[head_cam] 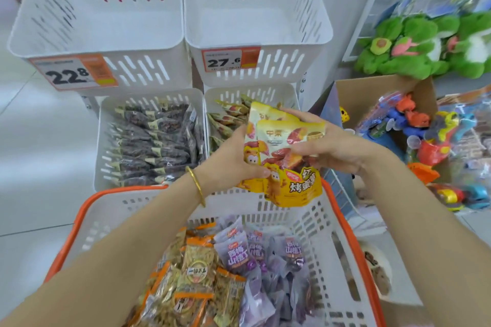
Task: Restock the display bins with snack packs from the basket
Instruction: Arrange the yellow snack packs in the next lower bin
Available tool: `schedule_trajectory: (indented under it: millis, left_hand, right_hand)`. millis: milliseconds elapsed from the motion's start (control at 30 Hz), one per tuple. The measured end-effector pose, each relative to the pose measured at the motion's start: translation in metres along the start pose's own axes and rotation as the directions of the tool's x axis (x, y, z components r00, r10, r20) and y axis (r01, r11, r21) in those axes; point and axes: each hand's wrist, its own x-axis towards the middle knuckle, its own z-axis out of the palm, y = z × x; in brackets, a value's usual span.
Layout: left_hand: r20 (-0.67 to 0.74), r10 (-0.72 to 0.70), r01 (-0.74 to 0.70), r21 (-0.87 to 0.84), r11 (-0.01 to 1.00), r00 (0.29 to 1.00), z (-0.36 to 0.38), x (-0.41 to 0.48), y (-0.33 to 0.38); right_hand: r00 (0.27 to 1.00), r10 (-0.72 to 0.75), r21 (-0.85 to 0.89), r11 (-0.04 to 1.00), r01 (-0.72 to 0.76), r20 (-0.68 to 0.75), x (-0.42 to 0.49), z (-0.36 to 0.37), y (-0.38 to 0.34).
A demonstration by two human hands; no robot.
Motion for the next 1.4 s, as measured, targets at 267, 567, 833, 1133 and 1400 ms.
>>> schedule_trajectory:
  millis: [267, 567, 833, 1133, 1400]
  left_hand:
    - [-0.107, 0.09, -0.034, 0.438, 0.898, 0.99, -0.014, 0.09, -0.032]
    - [-0.131, 0.063, 0.09, 0.892, 0.443, 0.989, -0.047, 0.178, -0.068]
    - [-0.17, 0.244, 0.047, 0.897, 0.439, 0.955, -0.046, 0.16, -0.104]
    - [-0.218, 0.253, 0.045, 0.833, 0.551, 0.942, -0.044, 0.154, -0.104]
    - [-0.214, 0.278, 0.011, 0.81, 0.586, 0.936, -0.036, 0.164, -0.084]
  right_hand:
    - [0.812, -0.455, -0.388, 0.868, 0.312, -0.366, 0.037, -0.032, 0.019]
    - [0.559, -0.808, -0.916, 0.348, 0.201, -0.185, 0.097, -0.047, 0.039]
    - [0.534, -0.846, -0.965, 0.143, 0.221, -0.003, 0.138, -0.041, 0.053]
    - [0.614, -0.772, -0.963, 0.261, 0.071, -0.164, 0.131, -0.052, 0.046]
    - [0.32, -0.822, -0.827, 0.538, 0.163, -0.472, 0.09, -0.057, 0.065]
